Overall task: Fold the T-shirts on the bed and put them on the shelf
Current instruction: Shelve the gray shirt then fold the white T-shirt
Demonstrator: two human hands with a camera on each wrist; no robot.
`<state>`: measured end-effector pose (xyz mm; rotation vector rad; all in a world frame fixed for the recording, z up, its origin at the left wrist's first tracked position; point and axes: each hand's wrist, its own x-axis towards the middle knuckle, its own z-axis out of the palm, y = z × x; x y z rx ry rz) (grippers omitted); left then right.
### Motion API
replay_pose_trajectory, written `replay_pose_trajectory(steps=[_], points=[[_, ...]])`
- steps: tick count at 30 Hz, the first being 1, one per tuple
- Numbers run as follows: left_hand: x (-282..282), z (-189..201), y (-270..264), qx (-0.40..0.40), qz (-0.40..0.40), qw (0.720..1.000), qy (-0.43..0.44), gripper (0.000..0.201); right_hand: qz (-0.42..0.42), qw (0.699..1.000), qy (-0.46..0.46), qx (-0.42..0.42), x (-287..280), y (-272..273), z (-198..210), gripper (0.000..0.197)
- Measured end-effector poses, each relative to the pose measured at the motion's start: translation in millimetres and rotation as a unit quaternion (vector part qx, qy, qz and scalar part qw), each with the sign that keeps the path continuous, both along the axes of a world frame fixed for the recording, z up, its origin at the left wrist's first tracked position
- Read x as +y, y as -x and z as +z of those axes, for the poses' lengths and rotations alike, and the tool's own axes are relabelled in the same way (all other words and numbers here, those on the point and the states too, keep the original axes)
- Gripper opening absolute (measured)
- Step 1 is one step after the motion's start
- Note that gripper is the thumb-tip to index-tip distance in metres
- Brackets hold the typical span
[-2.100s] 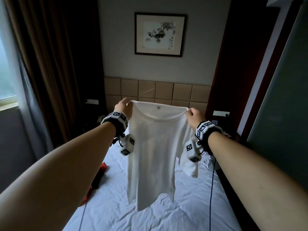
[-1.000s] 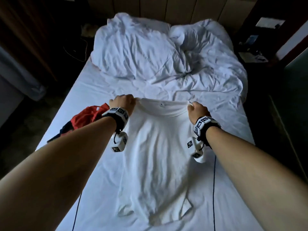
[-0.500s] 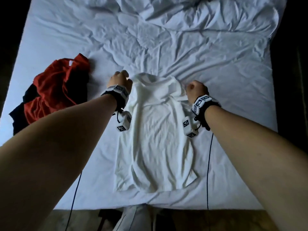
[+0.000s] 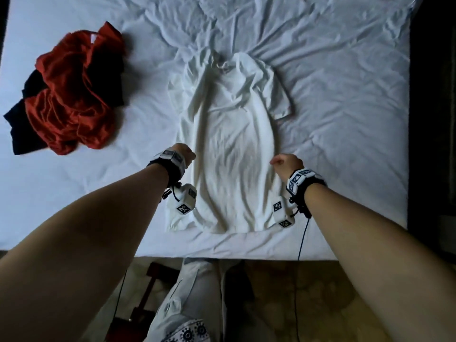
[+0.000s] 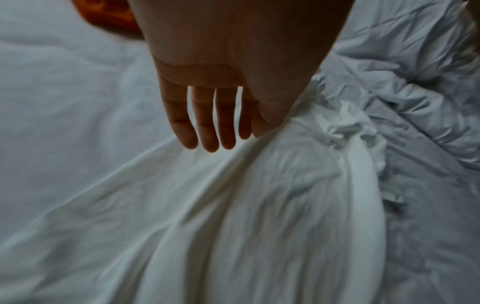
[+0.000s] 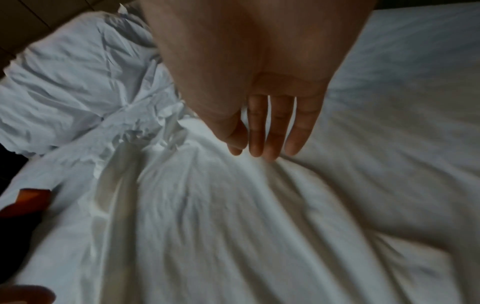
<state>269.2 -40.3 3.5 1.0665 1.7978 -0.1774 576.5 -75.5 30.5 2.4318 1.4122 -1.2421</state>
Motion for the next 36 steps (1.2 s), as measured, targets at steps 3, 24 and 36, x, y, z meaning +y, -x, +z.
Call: replay_pose_trajectory(steps=[3, 24, 36], points=[[-52.3, -10.0, 4.1, 0.039, -0.001, 0.999, 0.025, 0.026, 0.019, 0.999, 0.042, 0.002, -45.6, -10.2, -16.6, 0.022], [-194.9, -61.5, 1.4, 0.153, -0.145, 0.977, 0.027, 0.026, 0.051, 0.998, -0.017, -0.014, -165.1, -36.7, -79.2, 0.020], [-178.8, -18.4, -4.5, 0.124, 0.020, 0.989, -0.075, 0.025, -0.099, 0.993, -0.021, -0.055, -155.4, -34.6, -47.8, 0.032]])
